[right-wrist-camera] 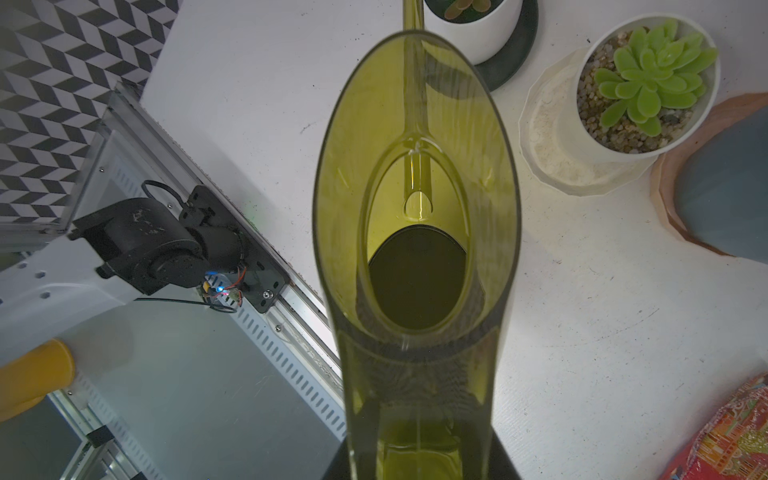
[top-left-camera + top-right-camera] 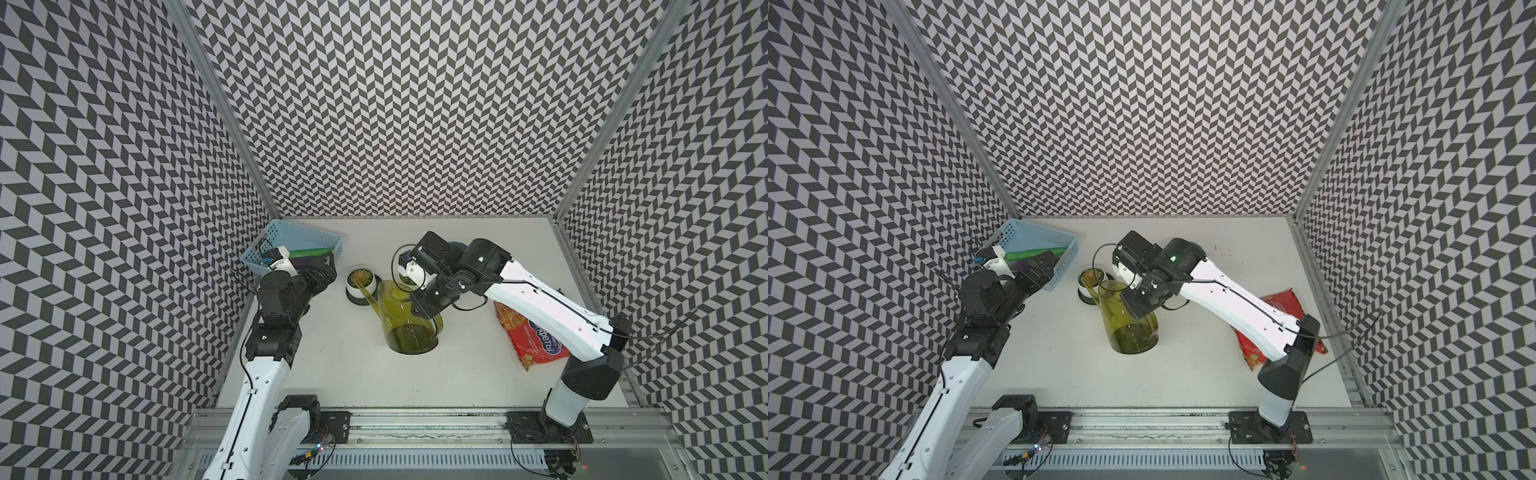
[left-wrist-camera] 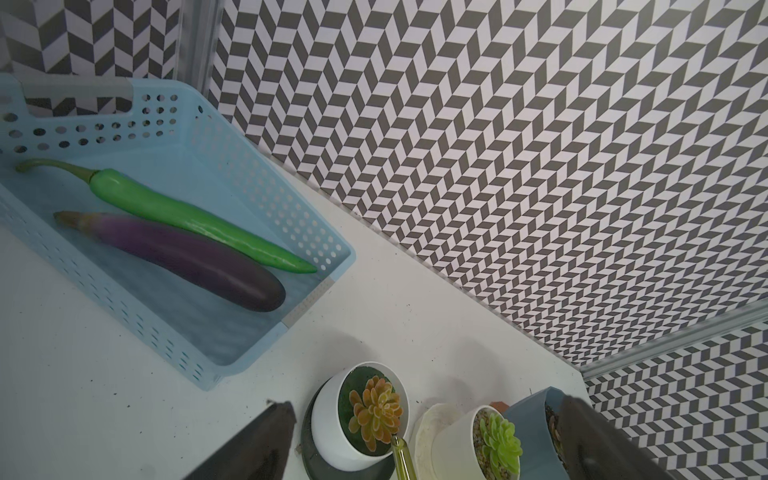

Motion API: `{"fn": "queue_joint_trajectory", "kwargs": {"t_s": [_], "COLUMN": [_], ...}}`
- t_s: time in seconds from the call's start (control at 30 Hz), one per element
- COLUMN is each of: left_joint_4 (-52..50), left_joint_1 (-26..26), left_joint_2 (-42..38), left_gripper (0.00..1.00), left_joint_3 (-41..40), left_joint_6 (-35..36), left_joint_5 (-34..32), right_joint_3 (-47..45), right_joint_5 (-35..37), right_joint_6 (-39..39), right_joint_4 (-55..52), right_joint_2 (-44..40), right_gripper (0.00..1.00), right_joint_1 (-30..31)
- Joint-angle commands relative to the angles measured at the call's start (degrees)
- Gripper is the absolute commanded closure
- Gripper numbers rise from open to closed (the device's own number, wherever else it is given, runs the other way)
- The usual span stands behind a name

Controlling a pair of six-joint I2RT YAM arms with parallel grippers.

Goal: Water the succulent around the soil edge
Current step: Water the soil of the potted plant with water.

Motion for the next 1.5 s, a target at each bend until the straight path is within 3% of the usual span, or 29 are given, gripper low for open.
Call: {"fn": "queue_joint_trajectory", "kwargs": {"t_s": [0.0,0.2,0.83,1.47], "left_joint_4": [-2.5,-4.5,-2.8,-1.3], "left_joint_1": [0.3,0.3,0.3,0.2], "left_joint_2": [1.4,5.9,5.5,5.5], "left_gripper": [0.00,0.00,0.00,0.00], "left_joint_3": [2.2,2.7,0.3,-0.3], "left_joint_6": [3.7,6.0,5.6,4.1], "left_joint_5": [-1.0,1.7,4.2,5.8], "right_joint_3": [2.6,3.3,5.0,-1.5], "right_joint_5": [-3.3,-4.7,-5.4,-4.3], "right_joint_6": [1.5,2.2,1.9,2.1], "right_joint_4": [3.1,3.1,3.1,3.1], "right_joint_2": [1.4,3.8,6.9,2.4], "right_gripper": [1.00,1.00,1.00,1.00], "right_joint_1": [0.0,-0.1,-2.2,-2.5]}}
